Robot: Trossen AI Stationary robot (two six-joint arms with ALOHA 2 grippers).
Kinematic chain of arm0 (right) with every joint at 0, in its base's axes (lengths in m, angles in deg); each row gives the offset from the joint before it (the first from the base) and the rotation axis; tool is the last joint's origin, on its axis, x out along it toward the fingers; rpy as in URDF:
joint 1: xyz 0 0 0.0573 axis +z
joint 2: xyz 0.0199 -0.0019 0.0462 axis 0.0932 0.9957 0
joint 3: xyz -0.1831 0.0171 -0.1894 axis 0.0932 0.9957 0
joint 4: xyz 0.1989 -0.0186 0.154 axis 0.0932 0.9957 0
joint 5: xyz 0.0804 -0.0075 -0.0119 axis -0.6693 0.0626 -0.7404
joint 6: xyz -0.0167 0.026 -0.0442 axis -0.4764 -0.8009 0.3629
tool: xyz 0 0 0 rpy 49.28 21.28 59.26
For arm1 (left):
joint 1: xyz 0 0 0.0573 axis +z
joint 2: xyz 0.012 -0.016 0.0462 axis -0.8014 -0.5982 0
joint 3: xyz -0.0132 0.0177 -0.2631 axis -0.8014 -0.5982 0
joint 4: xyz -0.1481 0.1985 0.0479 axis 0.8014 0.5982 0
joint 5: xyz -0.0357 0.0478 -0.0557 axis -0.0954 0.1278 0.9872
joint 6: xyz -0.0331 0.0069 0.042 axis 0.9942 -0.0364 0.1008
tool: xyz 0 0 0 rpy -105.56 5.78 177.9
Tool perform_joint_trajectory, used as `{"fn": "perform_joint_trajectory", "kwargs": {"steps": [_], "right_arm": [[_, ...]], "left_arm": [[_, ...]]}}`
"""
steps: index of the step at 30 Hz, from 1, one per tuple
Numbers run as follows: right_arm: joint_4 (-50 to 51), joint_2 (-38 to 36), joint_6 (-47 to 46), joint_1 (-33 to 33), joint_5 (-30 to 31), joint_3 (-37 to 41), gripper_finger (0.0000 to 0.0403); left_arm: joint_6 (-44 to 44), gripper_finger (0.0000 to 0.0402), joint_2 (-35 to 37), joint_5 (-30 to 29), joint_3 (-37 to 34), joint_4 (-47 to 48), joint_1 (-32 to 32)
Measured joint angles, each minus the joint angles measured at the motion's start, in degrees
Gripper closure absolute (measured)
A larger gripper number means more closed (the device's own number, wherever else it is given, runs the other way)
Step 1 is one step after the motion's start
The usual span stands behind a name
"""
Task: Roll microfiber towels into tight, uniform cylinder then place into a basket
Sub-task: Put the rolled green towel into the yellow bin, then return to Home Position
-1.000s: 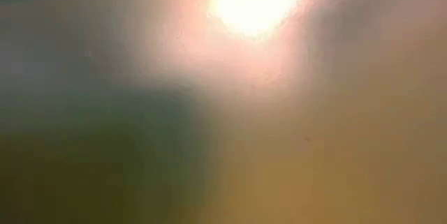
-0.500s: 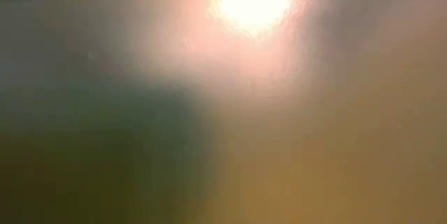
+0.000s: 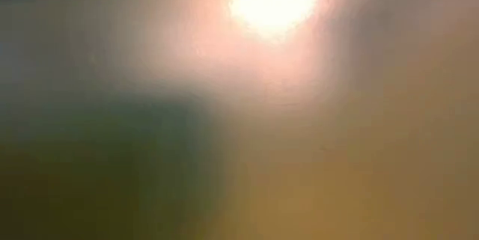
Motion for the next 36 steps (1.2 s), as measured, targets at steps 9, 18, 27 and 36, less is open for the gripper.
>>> {"fn": "perform_joint_trajectory", "kwargs": {"steps": [9,18,27,36], "right_arm": [[0.1,0.0,0.0,0.0,0.0,0.0,0.0254],[1.7,0.0,0.0,0.0,-0.1,0.0,0.0254],[1.9,0.0,1.2,0.0,-0.1,0.0,0.0254],[2.5,-2.9,7.5,0.6,-0.1,0.0,0.0254]], "left_arm": [[-5.5,0.0227,-1.5,0.0,-0.1,-7.2,3.4],[-4.6,0.0227,-0.3,1.7,-0.1,-1.8,4.5],[-8.3,0.0227,1.8,4.7,-0.1,1.1,4.6],[-12.2,0.0227,13.3,1.5,-0.1,1.7,4.4]]}}
